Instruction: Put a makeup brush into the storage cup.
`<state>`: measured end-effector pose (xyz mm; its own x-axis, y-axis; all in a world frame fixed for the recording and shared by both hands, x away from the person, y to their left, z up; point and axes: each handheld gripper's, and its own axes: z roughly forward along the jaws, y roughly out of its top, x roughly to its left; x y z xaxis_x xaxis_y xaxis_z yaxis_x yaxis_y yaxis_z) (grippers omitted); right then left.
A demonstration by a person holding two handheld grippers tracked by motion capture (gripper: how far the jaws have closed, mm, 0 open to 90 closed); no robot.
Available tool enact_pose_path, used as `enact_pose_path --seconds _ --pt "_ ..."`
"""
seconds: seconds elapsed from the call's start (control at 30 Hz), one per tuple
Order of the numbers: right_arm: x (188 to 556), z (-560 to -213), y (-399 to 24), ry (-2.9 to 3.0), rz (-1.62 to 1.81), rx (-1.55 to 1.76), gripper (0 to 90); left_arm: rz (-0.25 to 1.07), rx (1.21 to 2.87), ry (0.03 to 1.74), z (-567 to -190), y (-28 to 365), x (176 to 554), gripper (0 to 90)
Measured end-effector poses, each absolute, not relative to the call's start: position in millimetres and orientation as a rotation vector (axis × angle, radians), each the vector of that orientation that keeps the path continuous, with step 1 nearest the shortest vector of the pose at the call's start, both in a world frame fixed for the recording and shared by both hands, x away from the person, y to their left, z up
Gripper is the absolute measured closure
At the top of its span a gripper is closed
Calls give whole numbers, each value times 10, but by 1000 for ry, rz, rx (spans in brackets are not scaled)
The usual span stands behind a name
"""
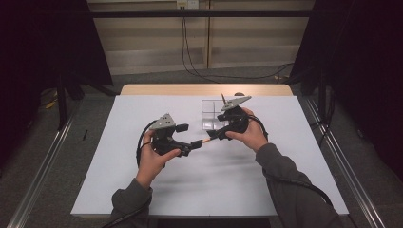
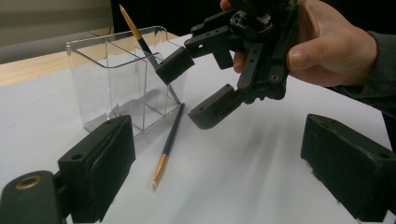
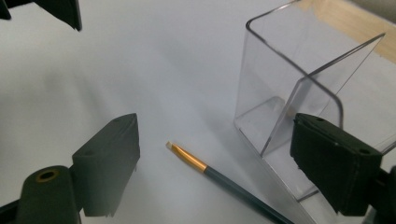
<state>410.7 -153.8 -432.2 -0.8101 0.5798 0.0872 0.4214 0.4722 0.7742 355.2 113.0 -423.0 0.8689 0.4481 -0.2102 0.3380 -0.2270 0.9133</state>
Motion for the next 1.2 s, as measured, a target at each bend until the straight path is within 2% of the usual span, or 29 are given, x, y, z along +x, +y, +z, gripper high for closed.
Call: enact_pose_path --seconds 1.2 --pt "4197 -4494 -1501 2733 964 804 176 110 1821 589 -4233 1161 3570 99"
